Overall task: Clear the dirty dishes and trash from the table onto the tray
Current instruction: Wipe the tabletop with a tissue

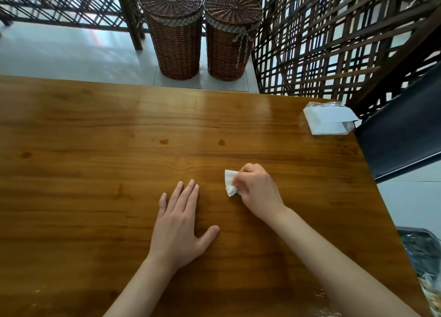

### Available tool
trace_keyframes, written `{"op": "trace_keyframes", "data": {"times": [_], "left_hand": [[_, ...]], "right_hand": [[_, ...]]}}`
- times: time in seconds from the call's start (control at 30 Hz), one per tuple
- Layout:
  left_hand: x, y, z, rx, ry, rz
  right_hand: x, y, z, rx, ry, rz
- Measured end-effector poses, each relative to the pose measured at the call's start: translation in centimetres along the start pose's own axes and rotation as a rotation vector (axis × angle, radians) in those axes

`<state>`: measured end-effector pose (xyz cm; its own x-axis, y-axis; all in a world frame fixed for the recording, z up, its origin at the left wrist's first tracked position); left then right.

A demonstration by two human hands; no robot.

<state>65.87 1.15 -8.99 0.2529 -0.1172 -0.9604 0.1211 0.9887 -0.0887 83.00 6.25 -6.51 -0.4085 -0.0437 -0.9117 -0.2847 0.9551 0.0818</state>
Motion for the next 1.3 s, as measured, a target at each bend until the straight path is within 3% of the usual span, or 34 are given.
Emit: {"op": "trace_keyframes", "data": {"times": [0.23,0.47,0.67,0.87,0.93,1.1,1.3], "left_hand": [[-0.2,0.1,0.0,-0.004,-0.004,0.010],[-0.5,1.6,-0.3,0.001,-0.005,0.021],[-1.3,4.1,-0.9,0.015,0.025,0.041],[-1.8,6.5,-3.6,0.017,0.030,0.022],[-1.7,6.5,-3.8,0.019,0.002,0.028],[-1.5,6.6,-4.0,0.021,-0.031,0.055],[-1.6,6.5,-3.8,0.028,-0.045,0.054]], "right_hand": [[0.1,-0.6,0.5,0.315,-0.062,0.093],[0.6,-0.3,-0.7,0.291,-0.017,0.106],[0.7,0.6,0.4,0.163,-0.004,0.074],[-1.0,7.9,5.0,0.427,0.015,0.318],[-0.4,10.1,4.1,0.397,0.060,0.294],[2.2,11.2,-0.8,0.068,0.071,0.123],[1.1,11.3,1.1,0.212,0.026,0.217]]}}
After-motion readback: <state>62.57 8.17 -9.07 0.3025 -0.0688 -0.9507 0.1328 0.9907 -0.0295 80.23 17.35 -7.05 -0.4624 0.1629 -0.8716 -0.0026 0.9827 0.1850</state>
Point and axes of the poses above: each hand's wrist, its own y-axis towards the middle knuckle, its own x-axis out of the palm, z = x × y, the point moved 5 cm from there along y, towards the middle knuckle, and after that the axes turned 9 degrees about -x, right-handed, at the moved point
